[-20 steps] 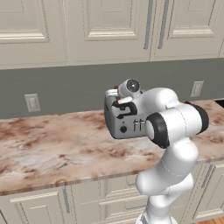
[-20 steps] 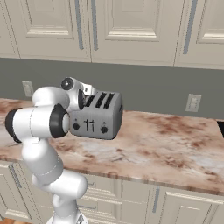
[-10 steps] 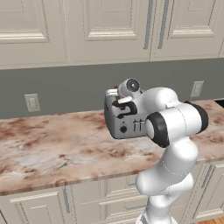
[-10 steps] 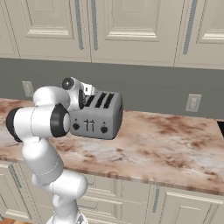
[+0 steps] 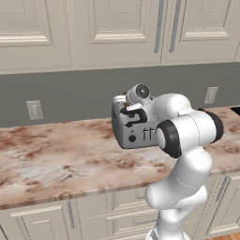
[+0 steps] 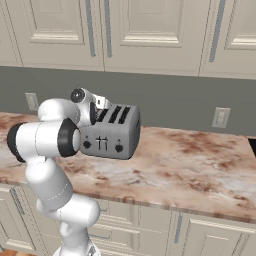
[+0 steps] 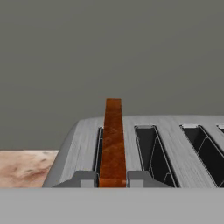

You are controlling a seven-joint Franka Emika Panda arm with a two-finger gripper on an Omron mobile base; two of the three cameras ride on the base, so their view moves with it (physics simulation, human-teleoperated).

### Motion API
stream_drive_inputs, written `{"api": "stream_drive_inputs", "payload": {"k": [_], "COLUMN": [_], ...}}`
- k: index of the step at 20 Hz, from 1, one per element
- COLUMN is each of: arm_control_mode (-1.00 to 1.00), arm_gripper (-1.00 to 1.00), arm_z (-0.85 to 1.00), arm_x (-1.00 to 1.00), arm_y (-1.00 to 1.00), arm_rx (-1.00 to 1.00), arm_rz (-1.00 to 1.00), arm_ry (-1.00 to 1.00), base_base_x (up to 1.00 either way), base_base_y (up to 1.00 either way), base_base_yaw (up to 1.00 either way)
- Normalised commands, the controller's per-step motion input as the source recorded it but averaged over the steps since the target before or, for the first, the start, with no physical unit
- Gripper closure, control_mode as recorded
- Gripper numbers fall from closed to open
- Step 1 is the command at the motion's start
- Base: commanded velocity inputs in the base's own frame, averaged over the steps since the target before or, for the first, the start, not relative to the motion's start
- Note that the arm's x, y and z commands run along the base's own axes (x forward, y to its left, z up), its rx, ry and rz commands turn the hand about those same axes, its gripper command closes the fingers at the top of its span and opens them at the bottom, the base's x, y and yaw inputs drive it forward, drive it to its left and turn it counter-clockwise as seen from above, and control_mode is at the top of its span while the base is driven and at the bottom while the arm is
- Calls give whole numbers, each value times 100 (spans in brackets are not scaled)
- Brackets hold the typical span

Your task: Start the toaster. Once the lever pops up, take the bread to the plate on the dining counter.

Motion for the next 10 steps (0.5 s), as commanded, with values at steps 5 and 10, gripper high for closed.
{"api": "stream_drive_inputs", "payload": {"k": [5,10], "arm_control_mode": [-100,-100], "arm_gripper": [100,100], "arm_z": [0,0], "arm_x": [0,0], "arm_y": [0,0], "arm_rx": [0,0], "arm_rz": [0,0], "arm_ry": [0,0], "base_base_x": [0,0], "base_base_y": [0,0], "base_base_yaw": [0,0]}}
